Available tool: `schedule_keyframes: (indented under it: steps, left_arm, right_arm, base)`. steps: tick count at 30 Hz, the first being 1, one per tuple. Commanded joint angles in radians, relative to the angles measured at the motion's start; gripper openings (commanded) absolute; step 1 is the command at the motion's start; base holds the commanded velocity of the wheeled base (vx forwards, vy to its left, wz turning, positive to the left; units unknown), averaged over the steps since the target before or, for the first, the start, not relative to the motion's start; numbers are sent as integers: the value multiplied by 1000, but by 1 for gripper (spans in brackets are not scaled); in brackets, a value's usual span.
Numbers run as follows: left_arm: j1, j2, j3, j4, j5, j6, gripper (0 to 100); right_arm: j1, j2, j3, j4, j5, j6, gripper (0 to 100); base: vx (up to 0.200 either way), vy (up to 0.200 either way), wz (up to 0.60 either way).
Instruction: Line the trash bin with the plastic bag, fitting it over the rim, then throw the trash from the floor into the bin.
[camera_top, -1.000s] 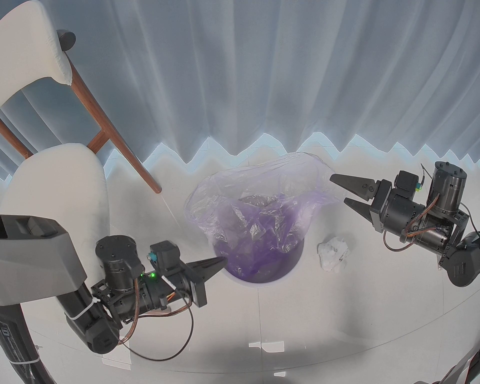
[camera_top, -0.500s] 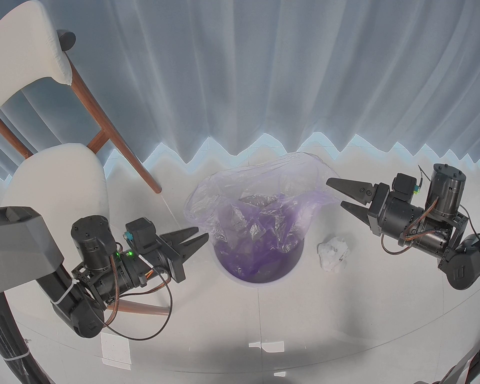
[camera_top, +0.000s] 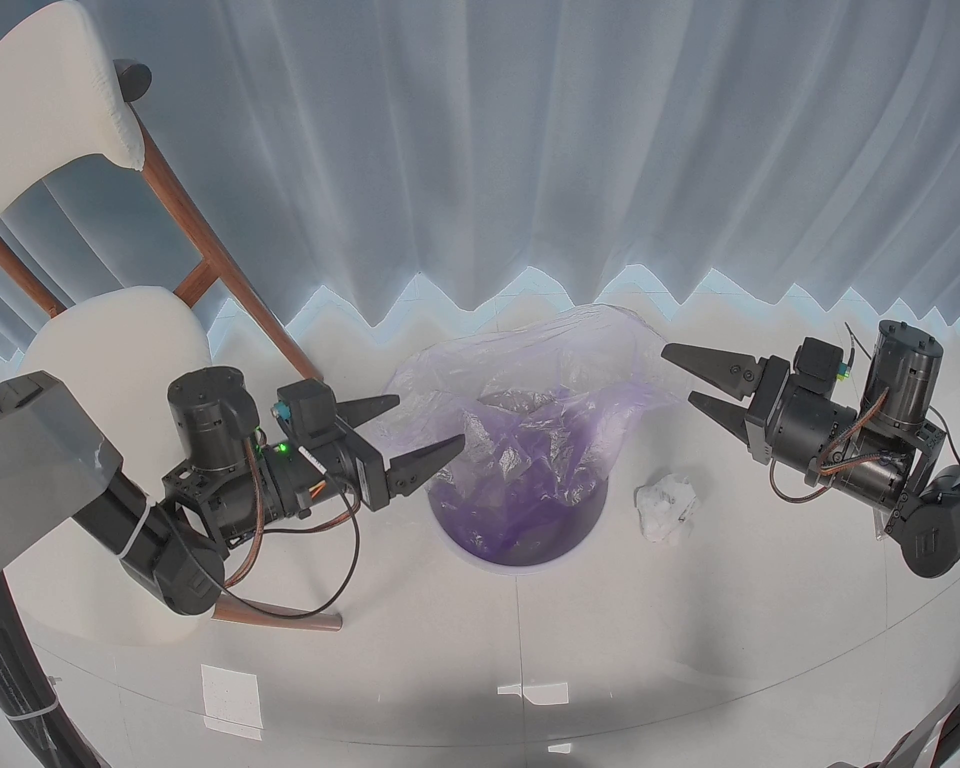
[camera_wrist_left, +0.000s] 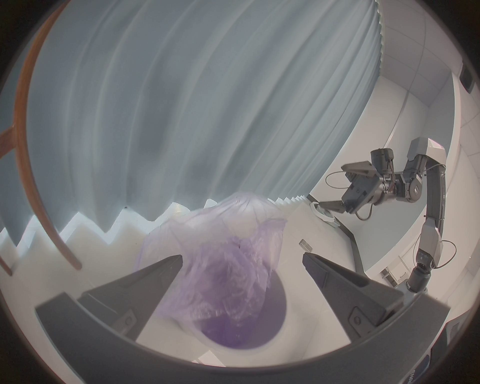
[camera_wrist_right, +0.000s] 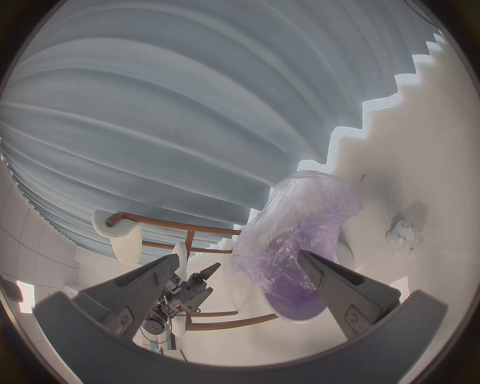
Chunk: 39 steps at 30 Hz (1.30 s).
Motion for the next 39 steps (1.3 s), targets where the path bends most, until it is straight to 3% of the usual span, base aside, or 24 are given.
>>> schedule_keyframes:
  steps: [1, 15, 16, 31, 39]
  left_arm:
    - [2, 43, -79, 18, -14, 1, 100]
    - [3, 155, -154, 27, -14, 3, 100]
    - [3, 163, -161, 28, -14, 3, 0]
    - [2, 226, -189, 16, -14, 4, 0]
    - [-24, 72, 69, -21, -43, 40, 0]
  right_arm:
    - [0, -8, -1, -1, 1, 0, 100]
    - [0, -7, 2, -2, 1, -2, 100]
    - [-2, -7, 2, -2, 1, -2, 100]
    - [-5, -7, 3, -25, 1, -2, 100]
    - [-5, -4, 5, -24, 1, -2, 100]
  base:
    - [0, 0, 0]
    - [0, 0, 0]
    - [0, 0, 0]
    - [0, 0, 0]
    - [0, 0, 0]
